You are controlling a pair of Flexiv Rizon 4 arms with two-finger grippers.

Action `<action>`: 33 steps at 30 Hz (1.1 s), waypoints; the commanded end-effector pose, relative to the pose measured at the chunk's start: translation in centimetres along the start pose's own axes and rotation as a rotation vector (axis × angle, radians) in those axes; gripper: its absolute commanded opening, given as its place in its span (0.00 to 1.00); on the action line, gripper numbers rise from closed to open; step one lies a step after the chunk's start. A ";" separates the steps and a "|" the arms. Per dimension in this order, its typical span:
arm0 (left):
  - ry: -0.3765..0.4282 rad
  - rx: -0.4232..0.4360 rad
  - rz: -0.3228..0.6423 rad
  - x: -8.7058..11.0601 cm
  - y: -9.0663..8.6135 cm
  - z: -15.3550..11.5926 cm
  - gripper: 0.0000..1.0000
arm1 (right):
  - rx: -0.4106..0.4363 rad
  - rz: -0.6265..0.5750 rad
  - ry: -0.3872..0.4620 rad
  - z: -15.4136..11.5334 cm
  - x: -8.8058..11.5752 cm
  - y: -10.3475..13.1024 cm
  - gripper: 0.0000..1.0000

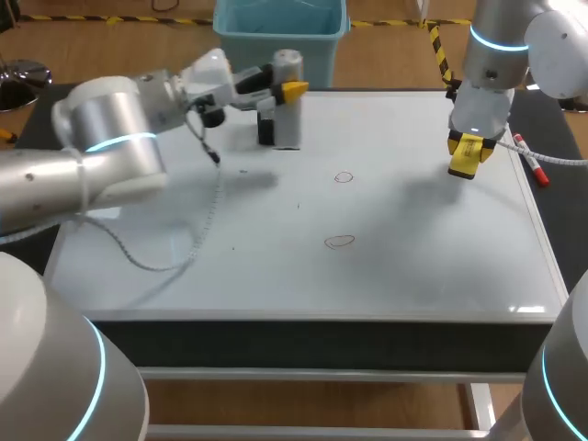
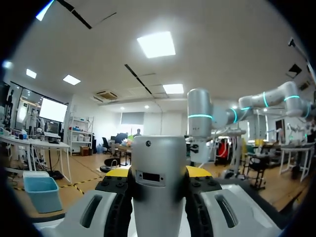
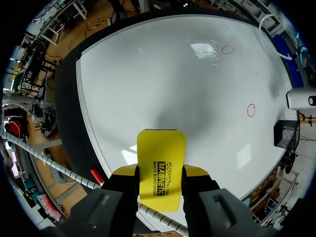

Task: Pick up the inspection probe, press it on each red-marked spot on the whiteboard one by one, put down the probe, pick up the eraser, and wipe off all the red marks.

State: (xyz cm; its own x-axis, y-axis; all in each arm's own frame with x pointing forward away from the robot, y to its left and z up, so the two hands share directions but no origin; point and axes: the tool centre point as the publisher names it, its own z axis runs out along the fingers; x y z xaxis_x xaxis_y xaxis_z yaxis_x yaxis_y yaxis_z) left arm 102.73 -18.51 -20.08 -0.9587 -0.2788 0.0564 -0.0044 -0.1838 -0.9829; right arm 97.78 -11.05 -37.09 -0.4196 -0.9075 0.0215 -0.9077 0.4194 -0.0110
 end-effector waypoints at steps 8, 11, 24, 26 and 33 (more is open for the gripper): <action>-0.083 -0.025 0.009 -1.3 -2.7 -12.5 0.00 | 0.002 -0.002 0.003 -0.1 0.0 -0.1 0.00; -0.084 -0.022 0.008 -1.8 -2.8 -14.2 0.00 | 0.002 -0.002 0.003 -0.1 0.0 -0.1 0.00; -0.049 -0.014 0.028 -2.8 -3.8 -18.3 0.00 | 0.002 -0.002 0.003 -0.1 0.0 -0.1 0.00; -0.032 -0.008 0.040 -2.9 -4.0 -18.7 0.00 | 0.002 -0.002 0.003 -0.1 0.0 -0.1 0.00; -0.011 -0.004 0.049 -2.9 -4.1 -19.4 0.00 | 0.002 -0.002 0.003 -0.1 0.0 -0.1 0.00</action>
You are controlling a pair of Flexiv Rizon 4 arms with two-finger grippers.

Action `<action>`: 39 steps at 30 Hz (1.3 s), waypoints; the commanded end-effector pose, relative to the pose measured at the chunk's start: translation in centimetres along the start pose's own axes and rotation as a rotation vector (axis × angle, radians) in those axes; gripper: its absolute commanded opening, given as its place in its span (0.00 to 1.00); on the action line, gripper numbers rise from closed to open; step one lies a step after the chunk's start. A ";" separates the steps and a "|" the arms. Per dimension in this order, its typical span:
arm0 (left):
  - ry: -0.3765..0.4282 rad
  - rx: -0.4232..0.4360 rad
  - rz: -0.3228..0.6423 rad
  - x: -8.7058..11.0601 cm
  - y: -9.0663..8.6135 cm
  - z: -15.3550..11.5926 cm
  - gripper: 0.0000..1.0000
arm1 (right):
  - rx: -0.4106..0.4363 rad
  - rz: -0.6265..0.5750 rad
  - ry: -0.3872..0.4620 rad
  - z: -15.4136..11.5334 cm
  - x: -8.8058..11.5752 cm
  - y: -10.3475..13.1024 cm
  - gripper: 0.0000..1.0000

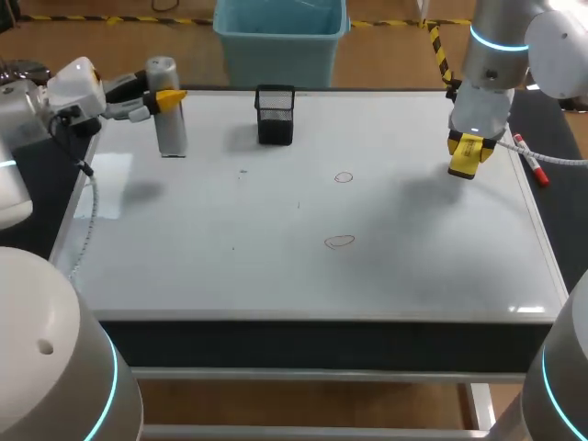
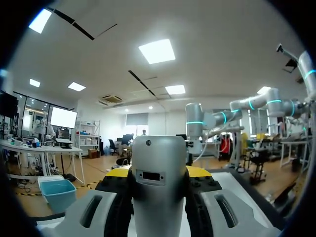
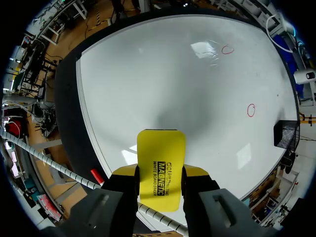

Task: Pick up the inspection probe, press it on each red-marked spot on the whiteboard one by one, put down the probe, pick up the eraser, and wipe off all the red marks.

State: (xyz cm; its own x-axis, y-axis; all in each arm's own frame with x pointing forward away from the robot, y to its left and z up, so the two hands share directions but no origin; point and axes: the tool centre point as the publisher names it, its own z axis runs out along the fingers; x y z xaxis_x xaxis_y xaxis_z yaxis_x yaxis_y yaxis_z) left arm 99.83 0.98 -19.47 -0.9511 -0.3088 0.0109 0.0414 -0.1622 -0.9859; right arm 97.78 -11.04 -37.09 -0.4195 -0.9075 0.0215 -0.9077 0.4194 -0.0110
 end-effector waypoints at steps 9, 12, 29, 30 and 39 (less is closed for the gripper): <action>0.012 0.003 -0.001 -0.3 0.1 -0.3 0.00 | 0.040 -0.132 -0.014 -1.7 -7.4 5.2 0.00; 0.012 0.003 -0.001 -0.3 0.1 -0.3 0.00 | 0.042 -0.203 -0.035 -2.1 -10.2 7.1 0.00; 0.012 0.003 -0.001 -0.3 0.1 -0.3 0.00 | 0.015 -0.385 0.007 1.7 -21.3 13.0 0.00; 0.012 0.003 -0.001 -0.3 0.1 -0.3 0.00 | 0.008 -0.387 0.002 1.8 -21.5 13.1 0.00; 0.012 0.003 -0.001 -0.3 0.1 -0.3 0.00 | -0.007 -0.411 0.006 3.0 -22.5 12.2 0.00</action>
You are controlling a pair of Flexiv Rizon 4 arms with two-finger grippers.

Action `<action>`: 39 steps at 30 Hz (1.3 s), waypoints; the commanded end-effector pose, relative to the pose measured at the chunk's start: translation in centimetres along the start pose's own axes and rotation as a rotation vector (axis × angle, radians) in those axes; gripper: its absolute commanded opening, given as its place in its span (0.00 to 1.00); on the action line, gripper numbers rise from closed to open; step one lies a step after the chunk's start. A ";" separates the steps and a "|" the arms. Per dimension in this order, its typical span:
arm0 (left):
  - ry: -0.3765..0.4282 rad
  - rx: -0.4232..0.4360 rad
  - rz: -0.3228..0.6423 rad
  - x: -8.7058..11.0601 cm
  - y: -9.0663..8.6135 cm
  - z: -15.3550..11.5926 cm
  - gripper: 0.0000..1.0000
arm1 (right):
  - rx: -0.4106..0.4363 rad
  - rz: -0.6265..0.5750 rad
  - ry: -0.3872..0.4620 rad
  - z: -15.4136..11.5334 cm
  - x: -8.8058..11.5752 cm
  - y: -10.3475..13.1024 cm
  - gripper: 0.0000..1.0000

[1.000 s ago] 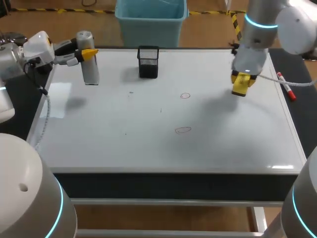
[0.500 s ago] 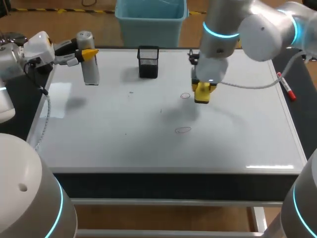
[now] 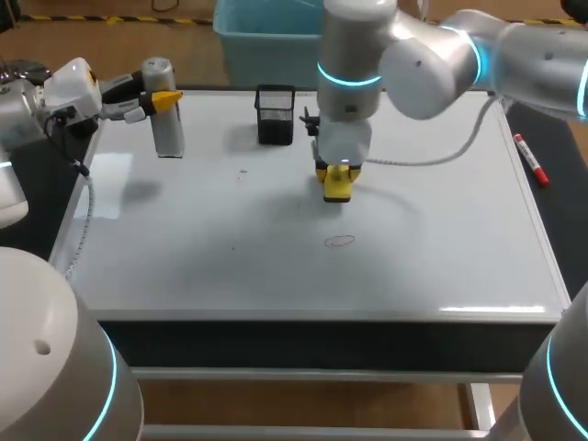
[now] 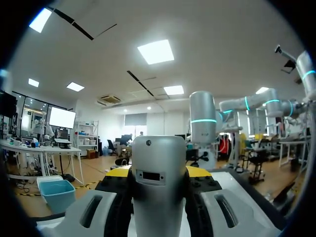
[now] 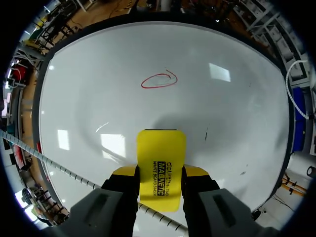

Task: Pick up the inspection probe, press it on each red-marked spot on the whiteboard one by one, put down the probe, pick up the eraser, and wipe off all the red marks.

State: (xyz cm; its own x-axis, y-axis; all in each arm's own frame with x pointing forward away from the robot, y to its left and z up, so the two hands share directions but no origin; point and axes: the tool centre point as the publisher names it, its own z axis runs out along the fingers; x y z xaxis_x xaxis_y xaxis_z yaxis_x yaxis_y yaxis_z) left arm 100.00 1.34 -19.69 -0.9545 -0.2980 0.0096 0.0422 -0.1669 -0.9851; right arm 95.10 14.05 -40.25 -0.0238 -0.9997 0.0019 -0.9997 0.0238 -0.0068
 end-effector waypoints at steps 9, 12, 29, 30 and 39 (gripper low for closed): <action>0.001 -0.002 -0.001 0.0 -0.1 0.1 0.00 | -0.038 -0.023 0.035 1.5 0.1 -1.6 0.00; 0.001 -0.002 -0.001 0.0 -0.1 0.1 0.00 | -0.041 -0.022 0.038 1.7 0.4 -1.6 0.00; 0.001 -0.002 -0.001 0.0 -0.1 0.1 0.00 | -0.057 0.114 0.061 2.1 7.2 -1.9 0.00; 0.001 -0.002 -0.001 0.0 -0.1 0.1 0.00 | -0.057 0.123 0.063 2.1 7.6 -1.9 0.00; 0.001 -0.002 -0.001 0.0 -0.1 0.1 0.00 | -0.054 0.171 0.070 1.8 10.4 -1.9 0.00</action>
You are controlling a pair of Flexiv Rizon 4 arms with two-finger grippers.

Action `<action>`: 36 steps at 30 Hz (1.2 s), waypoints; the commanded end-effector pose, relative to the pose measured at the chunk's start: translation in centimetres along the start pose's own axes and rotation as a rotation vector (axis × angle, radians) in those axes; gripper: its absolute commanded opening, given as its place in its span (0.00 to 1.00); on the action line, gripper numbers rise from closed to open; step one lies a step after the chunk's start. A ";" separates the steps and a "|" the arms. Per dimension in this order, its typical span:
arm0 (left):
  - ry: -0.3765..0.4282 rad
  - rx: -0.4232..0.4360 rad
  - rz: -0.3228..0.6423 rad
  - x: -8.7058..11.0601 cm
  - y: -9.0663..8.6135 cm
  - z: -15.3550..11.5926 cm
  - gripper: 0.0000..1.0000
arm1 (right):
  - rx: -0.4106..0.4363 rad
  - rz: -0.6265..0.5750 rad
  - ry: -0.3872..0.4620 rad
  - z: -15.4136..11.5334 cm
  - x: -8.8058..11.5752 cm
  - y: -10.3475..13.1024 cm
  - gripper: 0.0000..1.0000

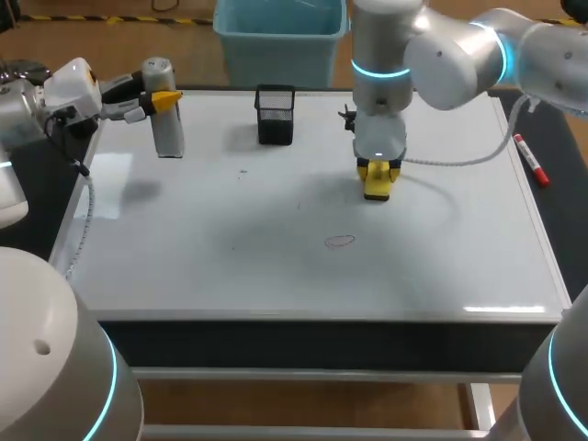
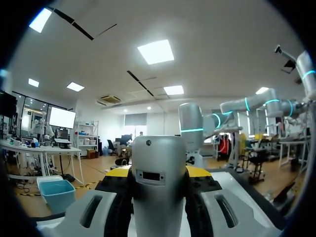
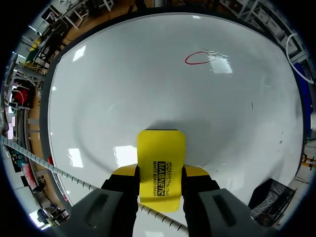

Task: Pick up the inspection probe, press it on each red-marked spot on the whiteboard one by one, put down the probe, pick up the eraser, and wipe off all the red marks.

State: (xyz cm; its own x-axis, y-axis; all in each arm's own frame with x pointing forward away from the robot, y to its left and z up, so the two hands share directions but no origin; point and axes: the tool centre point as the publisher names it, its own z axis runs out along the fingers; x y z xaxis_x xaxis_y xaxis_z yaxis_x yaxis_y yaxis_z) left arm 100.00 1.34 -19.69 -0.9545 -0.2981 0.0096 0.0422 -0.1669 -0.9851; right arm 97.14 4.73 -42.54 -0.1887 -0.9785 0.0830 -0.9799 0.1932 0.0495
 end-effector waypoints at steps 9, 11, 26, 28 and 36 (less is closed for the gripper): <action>0.001 -0.001 -0.001 0.0 -0.1 0.1 0.00 | 0.074 0.042 -0.092 -5.7 4.8 -0.6 0.00; 0.001 -0.001 -0.001 0.0 -0.1 0.1 0.00 | 0.095 0.044 -0.078 -6.7 6.0 -1.1 0.00; 0.001 -0.001 -0.001 0.0 -0.1 0.1 0.00 | 0.094 0.111 -0.049 -7.7 12.2 -3.9 0.00; 0.001 -0.001 -0.001 0.0 -0.1 0.1 0.00 | 0.093 0.114 -0.048 -7.8 12.6 -4.0 0.00; 0.001 -0.001 -0.001 0.0 -0.1 0.1 0.00 | 0.093 0.114 -0.048 -7.8 12.6 -4.0 0.00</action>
State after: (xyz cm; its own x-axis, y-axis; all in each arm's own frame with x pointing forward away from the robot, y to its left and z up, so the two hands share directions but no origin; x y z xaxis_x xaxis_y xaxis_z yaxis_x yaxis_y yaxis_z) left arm 100.00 1.34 -19.69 -0.9545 -0.2981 0.0096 0.0422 -0.1668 -0.9851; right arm 99.13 -7.74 -34.12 -0.3021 -0.9527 0.0318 -0.9525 0.3004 -0.0496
